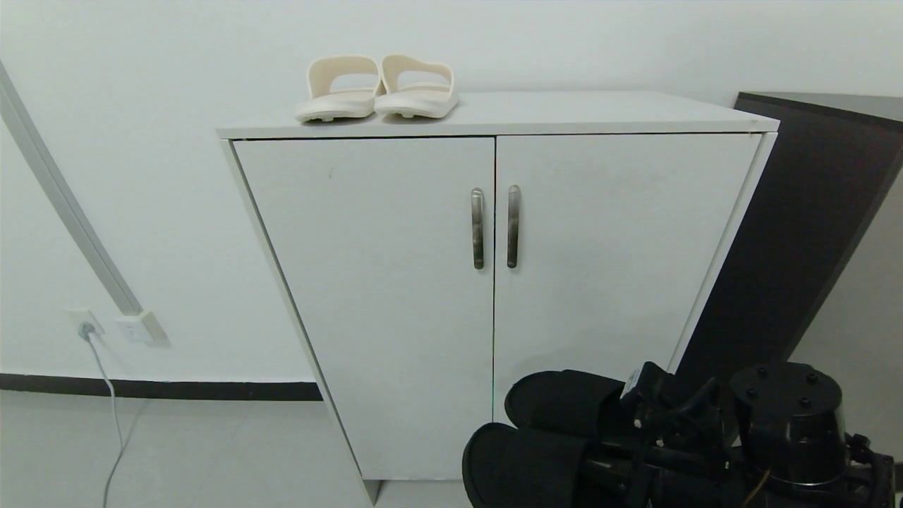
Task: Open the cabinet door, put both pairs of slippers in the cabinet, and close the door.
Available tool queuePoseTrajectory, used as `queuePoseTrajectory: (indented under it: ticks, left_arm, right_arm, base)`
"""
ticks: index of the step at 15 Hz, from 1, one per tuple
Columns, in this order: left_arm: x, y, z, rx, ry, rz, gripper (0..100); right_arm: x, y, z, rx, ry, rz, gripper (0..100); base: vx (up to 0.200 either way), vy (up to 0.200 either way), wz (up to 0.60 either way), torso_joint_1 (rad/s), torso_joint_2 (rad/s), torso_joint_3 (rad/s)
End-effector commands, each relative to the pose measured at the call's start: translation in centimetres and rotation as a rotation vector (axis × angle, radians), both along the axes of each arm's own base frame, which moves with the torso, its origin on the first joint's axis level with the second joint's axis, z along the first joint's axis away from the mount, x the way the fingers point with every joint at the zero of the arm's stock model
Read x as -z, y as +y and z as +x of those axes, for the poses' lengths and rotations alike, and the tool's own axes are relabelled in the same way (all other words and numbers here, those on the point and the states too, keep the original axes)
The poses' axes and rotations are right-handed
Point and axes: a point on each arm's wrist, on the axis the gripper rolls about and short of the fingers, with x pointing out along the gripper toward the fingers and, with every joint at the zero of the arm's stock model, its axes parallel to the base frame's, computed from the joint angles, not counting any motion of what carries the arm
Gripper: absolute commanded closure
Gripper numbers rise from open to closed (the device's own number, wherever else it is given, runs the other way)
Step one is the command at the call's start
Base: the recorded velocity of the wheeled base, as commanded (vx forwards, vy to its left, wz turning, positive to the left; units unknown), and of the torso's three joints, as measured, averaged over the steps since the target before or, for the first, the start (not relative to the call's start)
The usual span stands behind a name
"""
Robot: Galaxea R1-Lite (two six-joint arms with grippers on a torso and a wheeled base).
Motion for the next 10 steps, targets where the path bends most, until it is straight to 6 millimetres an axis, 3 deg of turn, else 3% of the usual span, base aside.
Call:
queuePoseTrajectory:
  ticks: [1, 4, 10]
  left_arm:
    - [-3.9, 0.0, 0.1, 0.062, -0.012, -0.047, 0]
    - [-6.4, -0.4, 2.6, 0.292, 0.08, -0.05, 0]
    - [-12.9, -3.2, 11.1, 0.599, 0.112, -0.051, 0]
  right_arm:
    - [-0.1, 0.0, 0.0, -0.002, -0.001, 0.002, 100]
    - [-0.1, -0.1, -0.2, -0.002, -0.004, 0.0, 100]
    - [0.0, 0.3, -0.6, -0.027, -0.002, 0.0, 100]
  base:
    - [0.0, 0.0, 0.0, 0.0, 0.0, 0.0]
    - [0.0, 0.0, 0.0, 0.0, 0.0, 0.0]
    - [0.0, 0.0, 0.0, 0.0, 0.0, 0.0]
